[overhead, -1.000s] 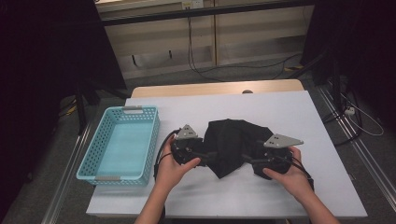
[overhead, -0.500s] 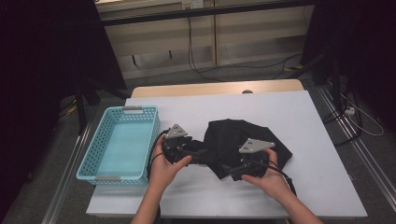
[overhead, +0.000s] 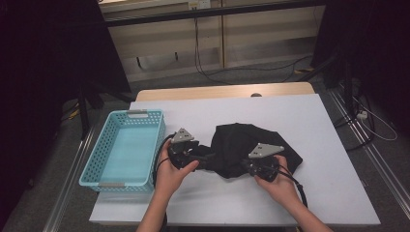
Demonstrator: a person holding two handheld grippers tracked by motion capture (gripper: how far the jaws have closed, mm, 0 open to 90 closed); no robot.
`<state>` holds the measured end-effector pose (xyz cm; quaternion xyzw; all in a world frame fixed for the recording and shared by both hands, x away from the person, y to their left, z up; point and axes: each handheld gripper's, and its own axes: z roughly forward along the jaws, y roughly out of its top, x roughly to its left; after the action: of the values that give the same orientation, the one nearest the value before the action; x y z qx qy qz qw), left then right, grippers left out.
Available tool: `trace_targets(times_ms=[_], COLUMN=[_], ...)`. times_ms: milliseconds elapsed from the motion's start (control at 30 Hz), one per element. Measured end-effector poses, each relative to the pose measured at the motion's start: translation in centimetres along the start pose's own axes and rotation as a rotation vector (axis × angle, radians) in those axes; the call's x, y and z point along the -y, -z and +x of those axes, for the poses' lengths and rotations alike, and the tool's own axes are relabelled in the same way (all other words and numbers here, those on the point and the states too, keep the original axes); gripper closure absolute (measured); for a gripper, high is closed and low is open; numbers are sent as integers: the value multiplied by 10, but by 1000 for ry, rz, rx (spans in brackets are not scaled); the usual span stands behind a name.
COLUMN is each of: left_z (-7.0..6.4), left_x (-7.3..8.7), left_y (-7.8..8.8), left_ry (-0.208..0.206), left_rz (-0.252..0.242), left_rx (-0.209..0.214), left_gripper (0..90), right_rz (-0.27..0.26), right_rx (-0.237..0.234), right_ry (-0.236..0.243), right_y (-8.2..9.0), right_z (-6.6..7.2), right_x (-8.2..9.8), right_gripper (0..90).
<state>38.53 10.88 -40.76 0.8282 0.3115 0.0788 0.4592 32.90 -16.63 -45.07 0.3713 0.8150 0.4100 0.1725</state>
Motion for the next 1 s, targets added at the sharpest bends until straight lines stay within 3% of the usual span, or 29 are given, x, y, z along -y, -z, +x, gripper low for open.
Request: trace_targets(times_ms=[133, 267, 500, 600, 833, 933, 1000], left_z=[1, 1, -3, -4, -6, -5, -4], left_x=[0, 0, -9, -11, -14, -14, -14], left_y=[-1, -6, -15, -19, -30, -32, -31], left_ry=[0, -4, -17, -21, -31, -31, -30], left_rz=[-3, 2, -10, -6, 9, 7, 8], left_rx=[6, 17, 40, 50, 72, 71, 70], left_gripper=[195, 195, 192, 191, 189, 189, 189], right_rz=[-29, -54, -52, -53, -70, -70, -72], right_rx=[26, 86, 169, 199, 226, 228, 242], right_ry=[-29, -74, -226, -260, -304, -290, -260], right_y=[18, 42, 74, 82, 96, 97, 97], right_z=[-14, -35, -73, -82, -92, -91, -87], right_x=[2, 13, 44, 51, 63, 64, 62], right_gripper=[896, 896, 896, 896, 894, 873, 798])
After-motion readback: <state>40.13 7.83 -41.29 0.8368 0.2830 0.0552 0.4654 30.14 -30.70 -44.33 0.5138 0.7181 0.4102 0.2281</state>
